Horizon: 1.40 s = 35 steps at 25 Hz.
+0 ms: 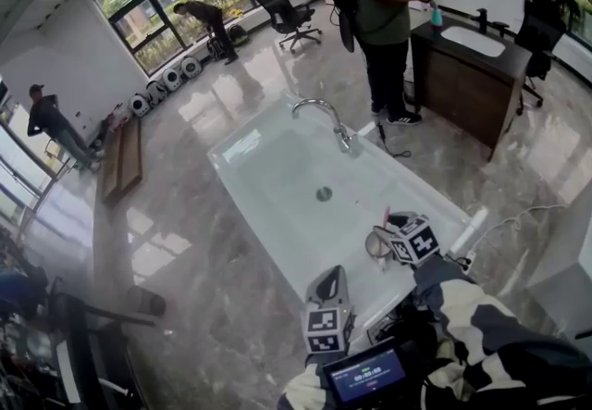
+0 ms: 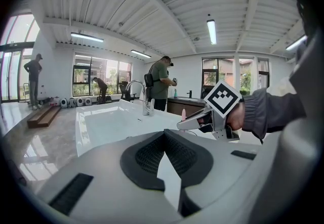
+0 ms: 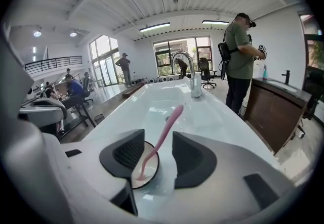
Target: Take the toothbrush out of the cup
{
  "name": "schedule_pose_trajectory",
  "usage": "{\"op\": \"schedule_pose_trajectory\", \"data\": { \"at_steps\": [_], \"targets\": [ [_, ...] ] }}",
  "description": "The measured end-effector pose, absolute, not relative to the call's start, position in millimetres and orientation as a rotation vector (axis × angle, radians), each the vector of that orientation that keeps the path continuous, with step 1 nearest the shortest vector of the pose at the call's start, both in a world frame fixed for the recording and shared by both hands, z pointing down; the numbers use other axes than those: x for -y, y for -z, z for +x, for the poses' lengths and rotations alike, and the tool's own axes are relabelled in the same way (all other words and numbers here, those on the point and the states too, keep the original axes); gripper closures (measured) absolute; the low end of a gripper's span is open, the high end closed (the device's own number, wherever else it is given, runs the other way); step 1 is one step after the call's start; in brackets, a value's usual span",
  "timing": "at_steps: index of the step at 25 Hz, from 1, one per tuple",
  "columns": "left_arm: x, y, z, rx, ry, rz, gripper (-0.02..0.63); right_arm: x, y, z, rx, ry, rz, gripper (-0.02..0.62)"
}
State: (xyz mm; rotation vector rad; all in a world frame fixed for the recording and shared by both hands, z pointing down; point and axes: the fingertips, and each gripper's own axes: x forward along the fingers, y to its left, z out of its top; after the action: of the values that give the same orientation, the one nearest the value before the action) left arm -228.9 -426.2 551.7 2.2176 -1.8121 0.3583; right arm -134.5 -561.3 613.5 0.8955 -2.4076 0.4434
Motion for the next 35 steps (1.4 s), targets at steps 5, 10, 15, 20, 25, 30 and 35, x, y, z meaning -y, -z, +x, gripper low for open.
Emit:
{"op": "schedule_pose_trajectory", "data": {
  "at_steps": [5,10,15,20,25,30,35],
  "targets": [
    [425,-554,-230,1.814,-0.358,2.217,0.601,562,-604,-132,2.436,-0.399,0.904,0.55],
    [426,-549,-228,1.812,-0.351,2.226,0.601,554,-588,-132,2.47,-0.371,0.893,0.56],
    [428,-544,-230,1.816,-0.329,2.238,0.601,543,-563,-138,2.527,-0.337,0.881,0.56],
    [428,-533,-234,1.829,-0.286,2.25,0.601,531,-530,-141,2.576,-0.278,0.875,0.56],
    [425,-519,-242,1.863,-0.229,2.256,0.601,510,-497,-148,2.626,-0.239,0.842,0.56],
    [417,-513,-248,1.878,-0.2,2.26,0.601,486,-491,-163,2.648,-0.234,0.786,0.56],
    [405,-508,-259,1.906,-0.176,2.246,0.601,461,-503,-178,2.642,-0.253,0.726,0.56]
  ]
}}
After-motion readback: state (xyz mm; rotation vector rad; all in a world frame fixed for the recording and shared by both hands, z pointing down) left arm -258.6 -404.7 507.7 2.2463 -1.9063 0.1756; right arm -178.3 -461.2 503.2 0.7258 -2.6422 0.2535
